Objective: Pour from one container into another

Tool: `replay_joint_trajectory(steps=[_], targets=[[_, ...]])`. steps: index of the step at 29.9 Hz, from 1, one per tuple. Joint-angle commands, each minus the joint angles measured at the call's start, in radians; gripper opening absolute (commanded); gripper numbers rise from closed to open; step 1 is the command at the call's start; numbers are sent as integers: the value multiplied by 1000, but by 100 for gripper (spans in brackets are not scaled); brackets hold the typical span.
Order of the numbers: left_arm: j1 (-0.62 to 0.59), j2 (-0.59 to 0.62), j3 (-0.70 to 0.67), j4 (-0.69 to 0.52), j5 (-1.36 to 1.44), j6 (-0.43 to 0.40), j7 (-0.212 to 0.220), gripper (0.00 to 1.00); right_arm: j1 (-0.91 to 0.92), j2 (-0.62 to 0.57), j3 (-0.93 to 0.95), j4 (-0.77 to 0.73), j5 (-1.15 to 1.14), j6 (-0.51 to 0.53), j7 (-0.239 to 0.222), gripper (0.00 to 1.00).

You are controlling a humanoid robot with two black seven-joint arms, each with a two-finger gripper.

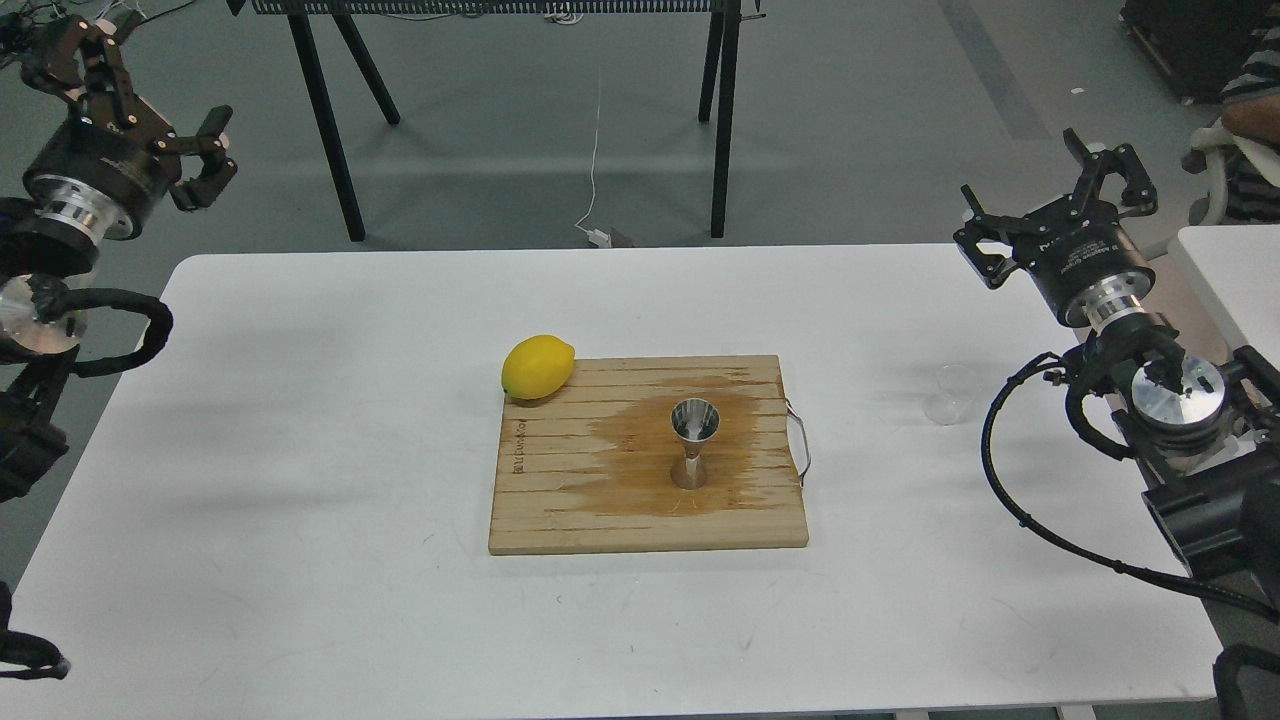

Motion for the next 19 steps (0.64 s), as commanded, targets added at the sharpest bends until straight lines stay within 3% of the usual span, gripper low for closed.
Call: replay_joint_trajectory(steps=[1, 7, 19], targets=[[8, -40, 2, 10, -38, -1, -12, 99, -33, 3, 4, 10, 2, 5, 10, 100], [20, -54, 3, 2, -44, -6, -35, 99, -75, 3, 4, 63, 4, 12, 10, 100], [37, -54, 3, 13, -86, -8, -35, 99, -72, 14, 3, 105, 1, 13, 12, 100]])
